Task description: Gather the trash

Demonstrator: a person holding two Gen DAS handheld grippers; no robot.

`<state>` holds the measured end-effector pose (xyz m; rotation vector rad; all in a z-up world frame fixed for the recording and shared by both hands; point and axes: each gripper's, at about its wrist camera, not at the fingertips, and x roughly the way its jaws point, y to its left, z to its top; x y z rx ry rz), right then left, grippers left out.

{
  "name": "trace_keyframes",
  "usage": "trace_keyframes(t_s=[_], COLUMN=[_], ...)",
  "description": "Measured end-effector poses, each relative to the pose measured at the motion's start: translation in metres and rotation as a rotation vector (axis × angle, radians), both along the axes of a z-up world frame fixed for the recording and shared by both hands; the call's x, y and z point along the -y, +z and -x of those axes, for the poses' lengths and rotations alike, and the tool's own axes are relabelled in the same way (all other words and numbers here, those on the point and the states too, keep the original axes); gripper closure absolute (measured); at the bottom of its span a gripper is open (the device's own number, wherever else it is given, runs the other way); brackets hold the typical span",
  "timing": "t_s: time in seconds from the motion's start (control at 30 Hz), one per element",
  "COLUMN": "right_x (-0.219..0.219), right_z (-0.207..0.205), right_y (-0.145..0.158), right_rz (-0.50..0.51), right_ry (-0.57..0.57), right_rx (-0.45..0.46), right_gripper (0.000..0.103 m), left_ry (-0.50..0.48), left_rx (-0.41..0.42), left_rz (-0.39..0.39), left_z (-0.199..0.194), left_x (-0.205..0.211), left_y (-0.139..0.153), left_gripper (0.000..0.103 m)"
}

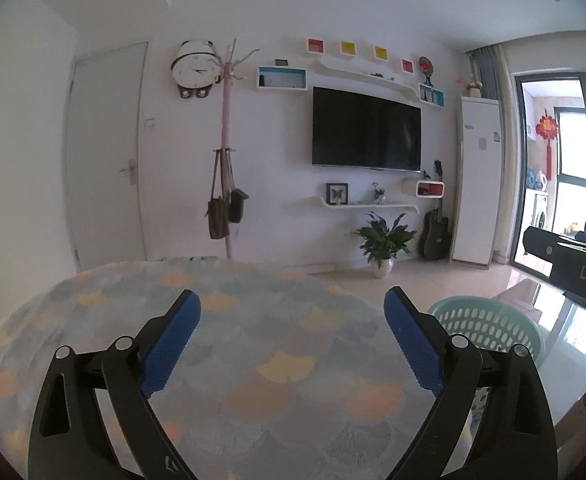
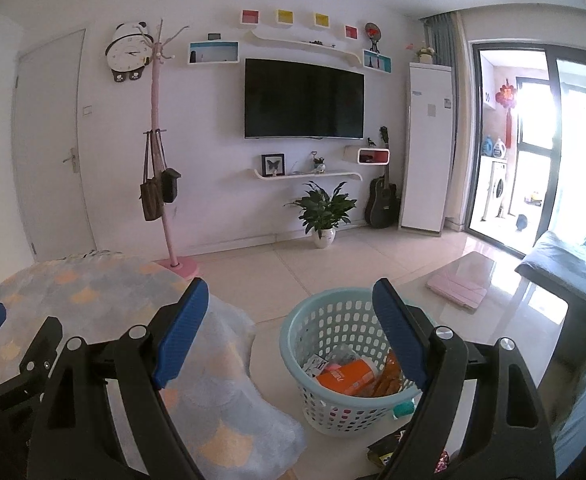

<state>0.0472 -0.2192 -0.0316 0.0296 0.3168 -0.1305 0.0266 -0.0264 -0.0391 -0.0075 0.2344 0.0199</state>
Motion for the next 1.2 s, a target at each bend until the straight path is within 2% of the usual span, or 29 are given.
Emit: trace_keyframes(t_s=[0.07, 0.67, 1.2], right_x=[0.0027, 0.0025, 0.0024], right_z=[0.0003, -0.0051, -0.0063], right_y=[-0.0013, -0.0052, -0.0065], right_rz=[-0.002, -0.012, -0.018], right_ry=[0.004, 0.008, 0.014], right_rx=[-0.005, -0.03, -0.039], right_gripper=[0.023, 0.023, 0.023], left_ry=[-0.007, -0.014, 0.001], left_rx=[-0.005, -0.025, -0.03], left_rz=[0.007, 0.064, 0.07], left_z=[-0.0004, -0.0034, 0.0013], left_x=[-0.0007, -0.0065, -0.003], left_y=[-0.0001, -0.0007, -0.0045], left_gripper=[0.009, 0.009, 0.009])
